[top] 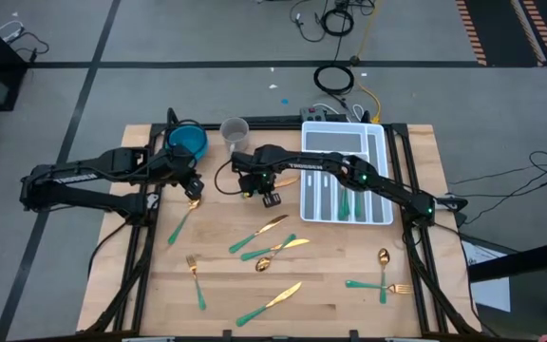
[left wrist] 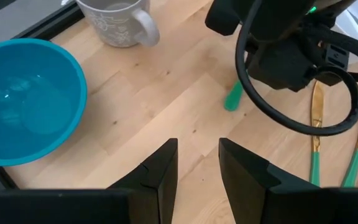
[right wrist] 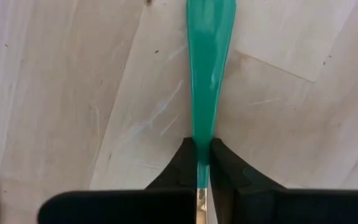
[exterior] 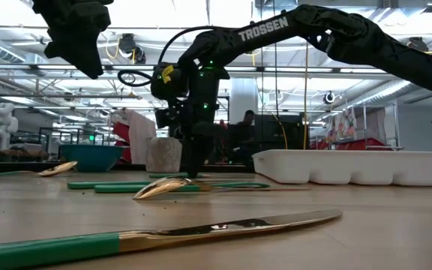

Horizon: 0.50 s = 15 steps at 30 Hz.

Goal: Sort silverware
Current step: Put the green table knife into the white cutlery tray

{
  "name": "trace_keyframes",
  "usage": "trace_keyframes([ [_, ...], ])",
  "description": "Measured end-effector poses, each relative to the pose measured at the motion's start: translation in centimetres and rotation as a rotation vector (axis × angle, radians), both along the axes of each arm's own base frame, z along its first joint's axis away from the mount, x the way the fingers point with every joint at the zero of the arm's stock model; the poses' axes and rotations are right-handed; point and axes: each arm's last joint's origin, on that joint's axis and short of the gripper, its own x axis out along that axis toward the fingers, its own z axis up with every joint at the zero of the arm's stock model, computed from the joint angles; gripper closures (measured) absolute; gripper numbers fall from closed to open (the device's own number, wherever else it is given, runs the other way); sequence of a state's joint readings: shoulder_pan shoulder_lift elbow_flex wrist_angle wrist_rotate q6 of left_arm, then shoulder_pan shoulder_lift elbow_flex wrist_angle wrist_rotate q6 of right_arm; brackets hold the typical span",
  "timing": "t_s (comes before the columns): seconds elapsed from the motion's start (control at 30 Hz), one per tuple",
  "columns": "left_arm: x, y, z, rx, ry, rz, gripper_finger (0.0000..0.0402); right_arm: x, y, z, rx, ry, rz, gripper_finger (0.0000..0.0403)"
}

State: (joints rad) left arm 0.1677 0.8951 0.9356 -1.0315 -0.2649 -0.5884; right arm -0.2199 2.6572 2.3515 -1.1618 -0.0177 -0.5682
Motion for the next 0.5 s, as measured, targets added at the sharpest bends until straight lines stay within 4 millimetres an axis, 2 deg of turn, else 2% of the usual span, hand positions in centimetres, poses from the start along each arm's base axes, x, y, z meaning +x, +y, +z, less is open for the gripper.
trace_keyframes([
  [0.17, 0.0, 0.0, 0.0, 0.0, 0.006, -0.001, 0.0279, 0.1, 0.6, 0.8, -0.012, -0.015, 0.006, 0.0401],
  [0.3, -0.1, 0.0, 0.0, 0.008, 0.006, -0.014, 0.0279, 0.2, 0.9, 2.5, -0.041, -0.054, 0.01, 0.0402],
  [0.5, -0.2, 0.0, 0.1, 0.012, 0.004, -0.019, 0.0279, 0.3, 1.0, 3.6, -0.064, -0.094, 0.005, 0.0403],
])
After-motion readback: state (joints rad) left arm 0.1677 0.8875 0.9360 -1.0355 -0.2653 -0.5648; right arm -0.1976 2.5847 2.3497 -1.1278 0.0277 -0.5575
